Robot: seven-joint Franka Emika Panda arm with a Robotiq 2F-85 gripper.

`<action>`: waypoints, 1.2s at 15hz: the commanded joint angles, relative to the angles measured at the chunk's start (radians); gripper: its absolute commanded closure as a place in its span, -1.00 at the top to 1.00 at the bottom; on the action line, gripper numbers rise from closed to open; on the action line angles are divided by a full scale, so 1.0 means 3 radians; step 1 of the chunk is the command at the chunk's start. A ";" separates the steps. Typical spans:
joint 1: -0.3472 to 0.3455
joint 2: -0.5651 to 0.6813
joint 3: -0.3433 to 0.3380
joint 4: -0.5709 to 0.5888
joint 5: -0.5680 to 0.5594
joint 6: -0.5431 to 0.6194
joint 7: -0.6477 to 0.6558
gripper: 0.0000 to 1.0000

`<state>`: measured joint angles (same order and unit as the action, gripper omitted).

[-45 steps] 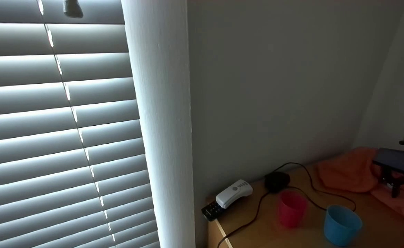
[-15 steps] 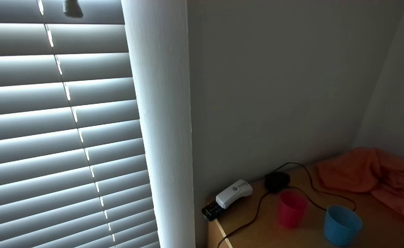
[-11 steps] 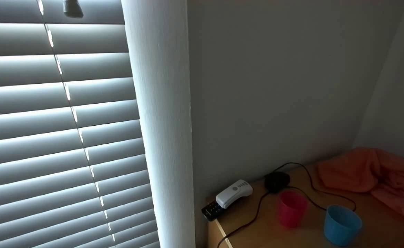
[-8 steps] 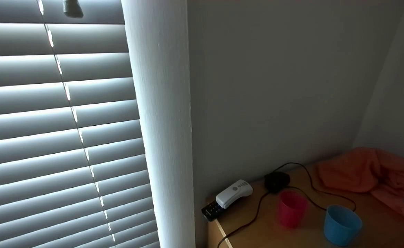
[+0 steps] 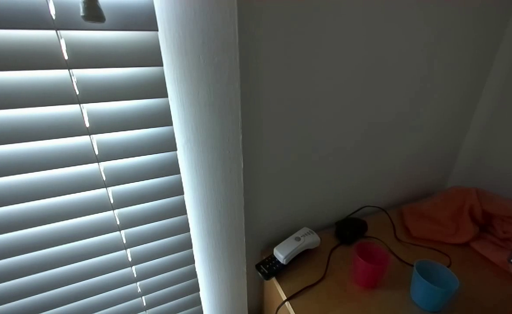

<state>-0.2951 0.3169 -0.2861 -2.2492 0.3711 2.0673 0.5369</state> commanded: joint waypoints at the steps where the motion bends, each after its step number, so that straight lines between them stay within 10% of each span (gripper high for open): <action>1: -0.0090 0.0222 0.0001 0.0197 0.0175 -0.0289 -0.0241 1.00; 3: -0.0118 0.0319 0.0002 0.0275 0.0224 -0.0423 -0.0295 1.00; 4: -0.0134 0.0352 0.0006 0.0309 0.0263 -0.0480 -0.0328 0.50; 8: -0.0144 0.0391 -0.0004 0.0375 0.0340 -0.0610 -0.0332 -0.03; 18: 0.0420 -0.0446 -0.0084 -0.0154 -0.0543 0.0094 0.0585 -0.07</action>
<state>-0.2371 0.2933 -0.2942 -2.2006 0.3253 1.9993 0.5821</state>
